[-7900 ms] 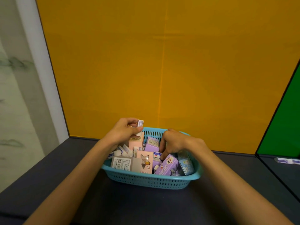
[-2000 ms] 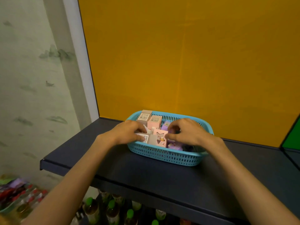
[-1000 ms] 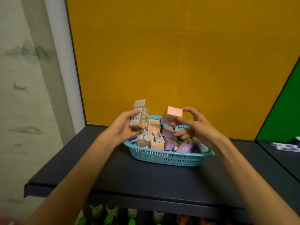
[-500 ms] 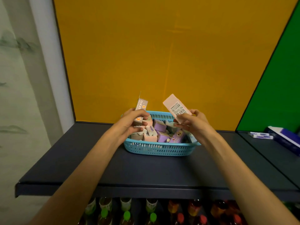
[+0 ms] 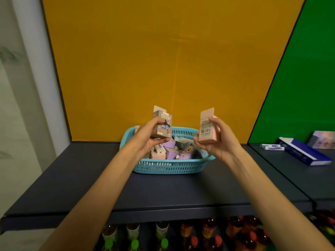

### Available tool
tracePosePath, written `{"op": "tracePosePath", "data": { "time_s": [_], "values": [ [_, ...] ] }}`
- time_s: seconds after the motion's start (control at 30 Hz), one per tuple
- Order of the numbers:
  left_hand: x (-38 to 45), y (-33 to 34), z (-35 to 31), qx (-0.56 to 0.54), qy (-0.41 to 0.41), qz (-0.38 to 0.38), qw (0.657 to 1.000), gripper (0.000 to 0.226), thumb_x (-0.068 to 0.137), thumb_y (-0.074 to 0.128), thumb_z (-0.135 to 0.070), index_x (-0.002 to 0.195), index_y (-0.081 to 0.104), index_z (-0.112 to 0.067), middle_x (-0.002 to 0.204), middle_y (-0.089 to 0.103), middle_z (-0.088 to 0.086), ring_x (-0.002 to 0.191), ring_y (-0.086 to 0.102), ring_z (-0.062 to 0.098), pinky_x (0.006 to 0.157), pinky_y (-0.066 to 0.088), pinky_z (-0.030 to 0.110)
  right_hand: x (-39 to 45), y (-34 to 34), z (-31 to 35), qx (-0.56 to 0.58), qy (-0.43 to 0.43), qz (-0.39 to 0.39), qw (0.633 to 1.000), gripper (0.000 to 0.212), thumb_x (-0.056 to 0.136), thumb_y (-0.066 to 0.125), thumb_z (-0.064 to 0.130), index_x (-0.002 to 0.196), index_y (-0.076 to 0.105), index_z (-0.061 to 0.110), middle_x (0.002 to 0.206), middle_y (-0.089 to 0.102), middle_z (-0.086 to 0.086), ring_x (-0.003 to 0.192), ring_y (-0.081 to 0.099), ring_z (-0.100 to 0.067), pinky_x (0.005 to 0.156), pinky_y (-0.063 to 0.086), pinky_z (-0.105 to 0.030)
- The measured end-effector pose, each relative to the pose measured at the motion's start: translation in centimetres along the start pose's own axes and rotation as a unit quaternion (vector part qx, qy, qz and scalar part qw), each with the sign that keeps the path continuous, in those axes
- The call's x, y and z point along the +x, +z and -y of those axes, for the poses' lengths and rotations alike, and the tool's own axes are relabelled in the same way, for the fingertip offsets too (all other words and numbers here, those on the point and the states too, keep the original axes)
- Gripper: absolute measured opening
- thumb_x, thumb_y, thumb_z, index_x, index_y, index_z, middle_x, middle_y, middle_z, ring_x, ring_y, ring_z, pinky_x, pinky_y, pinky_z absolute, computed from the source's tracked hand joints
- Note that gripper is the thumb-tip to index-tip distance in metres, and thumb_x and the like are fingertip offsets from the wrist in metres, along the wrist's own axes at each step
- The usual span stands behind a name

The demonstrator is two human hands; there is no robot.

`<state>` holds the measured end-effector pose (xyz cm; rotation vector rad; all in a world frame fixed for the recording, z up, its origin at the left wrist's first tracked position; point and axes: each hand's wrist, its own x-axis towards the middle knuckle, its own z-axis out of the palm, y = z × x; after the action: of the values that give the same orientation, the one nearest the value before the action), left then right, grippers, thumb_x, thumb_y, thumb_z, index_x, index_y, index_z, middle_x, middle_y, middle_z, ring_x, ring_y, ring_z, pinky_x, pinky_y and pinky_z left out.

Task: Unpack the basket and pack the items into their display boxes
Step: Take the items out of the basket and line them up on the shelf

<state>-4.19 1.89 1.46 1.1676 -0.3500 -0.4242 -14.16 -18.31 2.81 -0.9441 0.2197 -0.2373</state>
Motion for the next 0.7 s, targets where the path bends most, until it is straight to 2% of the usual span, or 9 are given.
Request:
{"op": "tracePosePath", "data": {
  "time_s": [0.1, 0.17, 0.2, 0.27, 0.33, 0.4, 0.47, 0.57, 0.7],
  "values": [
    [0.5, 2.0, 0.9, -0.006, -0.008, 0.008, 1.0, 0.018, 0.096, 0.059, -0.018, 0.109, 0.062, -0.007, 0.103, 0.068, 0.018, 0.098, 0.066, 0.031, 0.064, 0.062, 0.033, -1.0, -1.3, 1.4, 0.018, -0.01, -0.005, 1.0, 0.035, 0.093, 0.054, 0.028, 0.123, 0.054, 0.011, 0.109, 0.053, -0.015, 0.098, 0.053, -0.028, 0.079, 0.053, -0.042],
    [0.9, 3.6, 1.7, 0.0, -0.01, 0.022, 1.0, 0.029, 0.096, 0.06, -0.018, 0.121, 0.058, -0.005, 0.112, 0.068, 0.024, 0.104, 0.068, 0.036, 0.061, 0.061, 0.033, -1.5, -2.6, 2.3, -0.01, -0.03, -0.017, 0.999, 0.027, 0.094, 0.054, 0.025, 0.117, 0.053, 0.01, 0.103, 0.057, -0.017, 0.09, 0.06, -0.029, 0.078, 0.051, -0.041],
    [1.0, 4.5, 2.1, 0.003, -0.009, 0.035, 0.999, 0.028, 0.096, 0.06, -0.019, 0.121, 0.058, -0.006, 0.11, 0.07, 0.022, 0.101, 0.07, 0.034, 0.062, 0.061, 0.035, -1.7, -3.2, 2.7, -0.042, -0.04, -0.024, 0.998, 0.023, 0.093, 0.058, 0.023, 0.112, 0.053, 0.011, 0.101, 0.062, -0.018, 0.088, 0.065, -0.029, 0.078, 0.052, -0.041],
    [1.0, 6.3, 3.0, 0.023, -0.001, 0.061, 0.998, 0.019, 0.097, 0.06, -0.019, 0.115, 0.062, -0.013, 0.102, 0.074, 0.015, 0.093, 0.073, 0.029, 0.066, 0.062, 0.037, -2.3, -4.9, 3.3, -0.125, -0.057, -0.043, 0.99, 0.03, 0.083, 0.069, 0.027, 0.105, 0.056, 0.012, 0.099, 0.068, -0.016, 0.085, 0.069, -0.025, 0.076, 0.055, -0.039],
    [1.1, 8.5, 4.0, 0.049, 0.004, 0.086, 0.995, 0.019, 0.097, 0.061, -0.02, 0.116, 0.063, -0.019, 0.107, 0.074, 0.013, 0.099, 0.072, 0.03, 0.07, 0.061, 0.037, -3.2, -7.0, 4.0, -0.193, -0.07, -0.075, 0.976, 0.039, 0.076, 0.073, 0.035, 0.104, 0.061, 0.012, 0.088, 0.068, -0.008, 0.079, 0.065, -0.019, 0.073, 0.054, -0.035],
    [1.2, 10.9, 5.3, 0.071, -0.001, 0.113, 0.991, 0.028, 0.095, 0.064, -0.021, 0.122, 0.062, -0.019, 0.113, 0.073, 0.013, 0.106, 0.069, 0.031, 0.079, 0.059, 0.041, -4.2, -9.6, 4.9, -0.202, -0.078, -0.092, 0.972, 0.041, 0.08, 0.068, 0.042, 0.106, 0.061, 0.011, 0.079, 0.063, -0.004, 0.073, 0.06, -0.015, 0.071, 0.051, -0.032],
    [1.3, 13.8, 6.7, 0.09, -0.009, 0.132, 0.987, 0.03, 0.093, 0.067, -0.021, 0.123, 0.063, -0.02, 0.114, 0.073, 0.01, 0.105, 0.069, 0.028, 0.088, 0.057, 0.045, -5.3, -12.4, 6.0, -0.168, -0.079, -0.094, 0.978, 0.036, 0.091, 0.058, 0.044, 0.108, 0.061, 0.012, 0.079, 0.062, -0.002, 0.072, 0.059, -0.013, 0.067, 0.05, -0.029],
    [0.9, 18.9, 8.8, 0.112, -0.01, 0.151, 0.982, 0.029, 0.093, 0.067, -0.017, 0.122, 0.065, -0.019, 0.112, 0.074, 0.007, 0.094, 0.071, 0.016, 0.082, 0.058, 0.037, -7.2, -17.3, 8.3, -0.156, -0.076, -0.108, 0.979, 0.024, 0.101, 0.051, 0.032, 0.11, 0.063, 0.013, 0.085, 0.065, -0.002, 0.073, 0.062, -0.012, 0.063, 0.051, -0.026],
    [0.1, 26.1, 12.2, 0.155, -0.013, 0.191, 0.969, 0.031, 0.092, 0.069, -0.017, 0.123, 0.065, -0.016, 0.11, 0.075, 0.002, 0.099, 0.072, 0.016, 0.078, 0.059, 0.027, -11.2, -24.0, 11.8, -0.206, -0.091, -0.108, 0.968, 0.026, 0.094, 0.064, 0.024, 0.116, 0.065, 0.01, 0.093, 0.072, -0.003, 0.081, 0.067, -0.013, 0.077, 0.054, -0.03]
  ]
}}
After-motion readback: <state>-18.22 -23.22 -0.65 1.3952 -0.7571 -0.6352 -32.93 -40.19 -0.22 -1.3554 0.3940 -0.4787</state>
